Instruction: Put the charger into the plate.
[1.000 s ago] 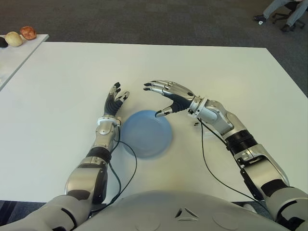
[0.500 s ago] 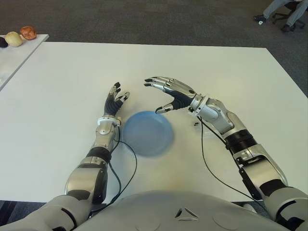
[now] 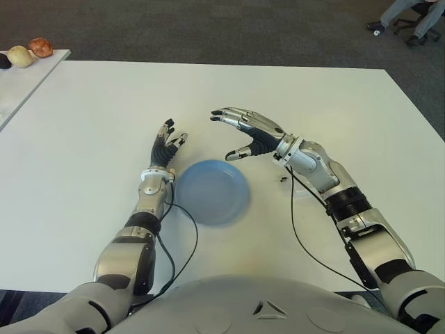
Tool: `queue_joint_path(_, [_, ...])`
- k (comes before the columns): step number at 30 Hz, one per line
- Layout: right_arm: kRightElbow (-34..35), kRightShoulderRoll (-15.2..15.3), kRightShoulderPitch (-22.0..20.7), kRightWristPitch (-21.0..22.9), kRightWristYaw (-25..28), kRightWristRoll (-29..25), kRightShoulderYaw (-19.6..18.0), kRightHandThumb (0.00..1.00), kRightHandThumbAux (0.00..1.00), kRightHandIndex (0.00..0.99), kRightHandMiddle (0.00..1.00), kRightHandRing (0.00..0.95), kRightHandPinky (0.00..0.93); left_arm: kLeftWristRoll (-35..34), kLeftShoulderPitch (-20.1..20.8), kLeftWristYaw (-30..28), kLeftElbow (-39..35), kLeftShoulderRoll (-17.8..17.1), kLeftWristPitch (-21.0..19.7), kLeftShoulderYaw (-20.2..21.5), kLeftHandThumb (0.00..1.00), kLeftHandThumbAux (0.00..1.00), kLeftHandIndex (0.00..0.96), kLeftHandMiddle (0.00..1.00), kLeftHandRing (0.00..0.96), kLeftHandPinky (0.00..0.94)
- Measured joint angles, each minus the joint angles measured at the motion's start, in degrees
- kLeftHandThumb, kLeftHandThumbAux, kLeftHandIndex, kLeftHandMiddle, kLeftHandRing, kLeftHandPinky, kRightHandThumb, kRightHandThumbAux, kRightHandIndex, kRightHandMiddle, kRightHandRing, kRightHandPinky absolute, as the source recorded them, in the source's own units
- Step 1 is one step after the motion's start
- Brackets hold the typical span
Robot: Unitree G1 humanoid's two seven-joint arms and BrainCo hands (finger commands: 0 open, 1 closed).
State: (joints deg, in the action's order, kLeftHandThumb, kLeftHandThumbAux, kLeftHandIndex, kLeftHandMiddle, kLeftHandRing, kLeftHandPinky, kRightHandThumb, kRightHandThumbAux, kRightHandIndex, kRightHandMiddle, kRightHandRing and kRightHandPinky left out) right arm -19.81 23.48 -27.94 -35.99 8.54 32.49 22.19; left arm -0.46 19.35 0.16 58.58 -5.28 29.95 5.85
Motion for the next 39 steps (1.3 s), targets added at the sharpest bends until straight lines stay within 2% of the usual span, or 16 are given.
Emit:
queue_joint_path(10, [-0.6,0.9,-0.4,-0.5,0.1,0.2,-0.5,0.308,0.105,0.000,0.000,0.000,0.000,0.0,0.0,0.1,-0.2,0.1,-0.1,0.0,0.000,0.621,0.026,0.059,0.056,0.071])
queue_joint_path(14, [-2.6,4.0,-1.9,-2.3,1.0,0.1,-1.3,0.305,0.103,0.000,0.000,0.000,0.000,0.0,0.0,0.3,-0.2,0.2,-0.1,0.0,0.000,0.603,0.029,0.063,0.059,0.072])
queue_joint_path(20, [-7.0,11.5,-5.2,-5.4,2.7,0.7,-2.3,0.283,0.098,0.000,0.000,0.000,0.000,0.1,-0.1,0.8,-0.4,0.3,-0.1,0.0,0.000,0.580,0.037,0.071,0.064,0.069])
queue_joint_path(25, [-11.5,15.4,-6.3,-7.3,2.6,1.7,-2.5,0.282,0.090,0.000,0.000,0.000,0.000,0.2,-0.3,1.0,-0.5,0.3,-0.1,-0.2,0.000,0.567,0.038,0.072,0.060,0.057])
queue_joint_path(39, [-17.8,19.0,-6.0,-9.3,0.2,5.8,-1.9,0.265,0.111,0.000,0.000,0.000,0.000,0.5,-0.5,1.0,-0.8,0.3,-0.1,-0.2,0.000,0.586,0.037,0.077,0.065,0.068])
